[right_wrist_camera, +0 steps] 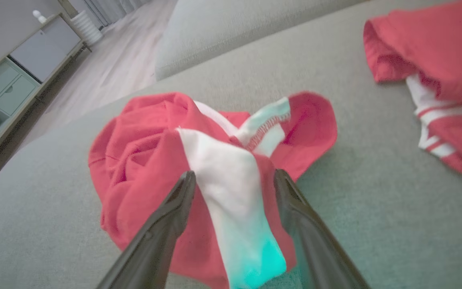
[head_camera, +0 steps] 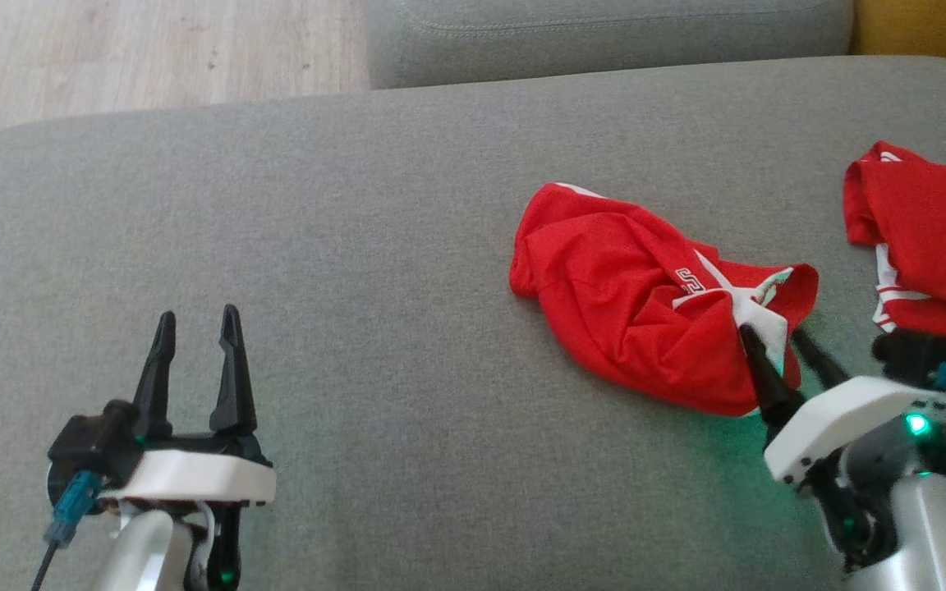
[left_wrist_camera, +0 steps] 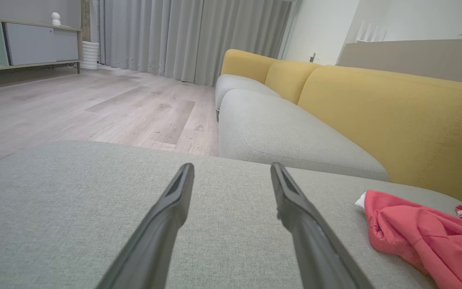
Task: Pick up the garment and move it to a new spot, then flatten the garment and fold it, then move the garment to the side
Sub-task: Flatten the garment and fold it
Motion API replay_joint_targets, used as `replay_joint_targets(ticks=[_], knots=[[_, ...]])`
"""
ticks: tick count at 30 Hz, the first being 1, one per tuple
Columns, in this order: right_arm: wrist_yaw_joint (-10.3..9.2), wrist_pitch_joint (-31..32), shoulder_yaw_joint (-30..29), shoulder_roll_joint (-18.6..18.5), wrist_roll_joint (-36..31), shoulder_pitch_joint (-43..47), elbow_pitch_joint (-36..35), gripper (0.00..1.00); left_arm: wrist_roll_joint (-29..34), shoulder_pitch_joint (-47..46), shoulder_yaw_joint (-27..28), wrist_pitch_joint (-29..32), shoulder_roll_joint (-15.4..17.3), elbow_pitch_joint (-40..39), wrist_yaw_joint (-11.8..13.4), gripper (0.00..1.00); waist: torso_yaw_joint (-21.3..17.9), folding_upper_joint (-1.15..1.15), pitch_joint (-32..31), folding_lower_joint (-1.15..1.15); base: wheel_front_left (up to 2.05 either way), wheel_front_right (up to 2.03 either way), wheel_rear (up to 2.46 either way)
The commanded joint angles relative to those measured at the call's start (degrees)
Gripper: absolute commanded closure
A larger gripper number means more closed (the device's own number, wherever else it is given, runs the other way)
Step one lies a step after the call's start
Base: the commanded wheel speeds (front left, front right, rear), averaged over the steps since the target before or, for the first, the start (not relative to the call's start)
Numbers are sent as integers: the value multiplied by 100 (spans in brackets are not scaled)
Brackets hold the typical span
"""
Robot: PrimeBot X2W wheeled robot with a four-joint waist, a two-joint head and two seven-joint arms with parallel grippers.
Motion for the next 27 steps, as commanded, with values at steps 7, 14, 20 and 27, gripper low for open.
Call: replay_joint_targets(ticks=[7, 14, 20, 27], knots=[[-4, -725, 363, -73, -868, 60, -1611, 0, -23, -58, 202, -47, 95, -138, 35, 0, -59, 0, -132, 0, 0, 0, 0], [-4, -1557, 562, -331, -1247, 490, -1536, 0, -3, 198, 290, -47, 75, -152, 34, 0, -82, 0, -295, 0, 0, 0, 0], [-4, -1642, 517, -270, -1272, 595, -1483, 0, 1, 344, 368, -47, 63, -212, 54, 0, -129, 0, -325, 0, 0, 0, 0], [-4, -1590, 624, -273, -1265, 494, -1495, 0, 88, 120, 57, 117, -121, -161, -29, 0, -221, 0, -143, 0, 0, 0, 0]])
